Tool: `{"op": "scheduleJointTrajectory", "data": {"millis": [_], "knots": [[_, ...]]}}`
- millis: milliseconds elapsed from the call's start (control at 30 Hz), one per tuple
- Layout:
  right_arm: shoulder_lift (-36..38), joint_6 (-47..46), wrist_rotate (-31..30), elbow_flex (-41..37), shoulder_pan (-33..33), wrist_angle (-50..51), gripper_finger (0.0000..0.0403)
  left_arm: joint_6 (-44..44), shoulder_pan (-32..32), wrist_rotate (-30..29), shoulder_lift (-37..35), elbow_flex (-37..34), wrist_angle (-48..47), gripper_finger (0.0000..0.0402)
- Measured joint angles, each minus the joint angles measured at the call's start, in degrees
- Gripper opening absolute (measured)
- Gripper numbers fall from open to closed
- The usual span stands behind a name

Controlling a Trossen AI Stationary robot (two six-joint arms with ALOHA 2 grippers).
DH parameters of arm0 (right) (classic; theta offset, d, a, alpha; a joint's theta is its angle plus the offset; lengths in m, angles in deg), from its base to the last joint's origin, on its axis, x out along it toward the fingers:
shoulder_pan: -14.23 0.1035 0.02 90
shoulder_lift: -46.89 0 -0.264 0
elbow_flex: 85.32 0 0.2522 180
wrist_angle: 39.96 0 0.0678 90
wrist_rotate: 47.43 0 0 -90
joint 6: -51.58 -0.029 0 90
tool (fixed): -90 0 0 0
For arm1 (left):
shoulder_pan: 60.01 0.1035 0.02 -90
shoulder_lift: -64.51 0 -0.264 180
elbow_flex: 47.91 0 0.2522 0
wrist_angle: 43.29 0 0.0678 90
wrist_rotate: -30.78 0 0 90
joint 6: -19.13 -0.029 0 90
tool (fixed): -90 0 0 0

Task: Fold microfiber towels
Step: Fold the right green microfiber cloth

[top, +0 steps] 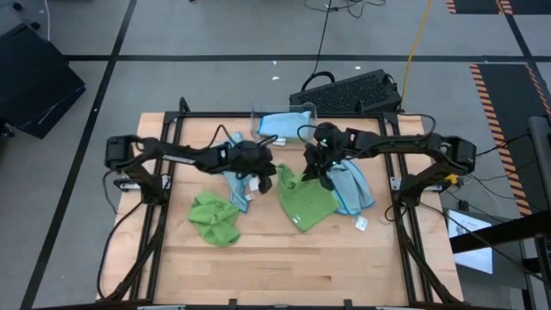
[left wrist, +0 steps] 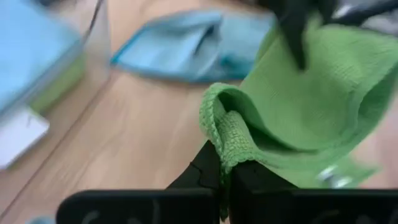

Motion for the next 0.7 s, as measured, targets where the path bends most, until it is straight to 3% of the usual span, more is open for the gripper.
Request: {"op": "scheduleJointTrajectory", "data": {"millis": [333, 433, 533, 700], "knots": [[16.4, -24.1, 1.3, 0.0, 1.9, -0.4, 0.0000, 17.3, -16.2, -8.3, -10.1, 4.7, -1.7, 0.0002], [20.0, -36.1, 1.4, 0.0, 7.5, -5.5, 0.0000, 19.9, -21.4, -11.5, -10.3, 11.1, -1.6, 0.0001], [21.5, -51.4, -0.1, 0.2, 15.4, -16.7, 0.0000, 22.9, -26.1, -12.4, -9.6, 19.0, -4.1, 0.0001], [23.0, -68.7, -4.6, 0.1, 27.3, -27.6, 0.0000, 24.8, -33.8, -13.7, -9.4, 31.3, -15.4, 0.0001]]}}
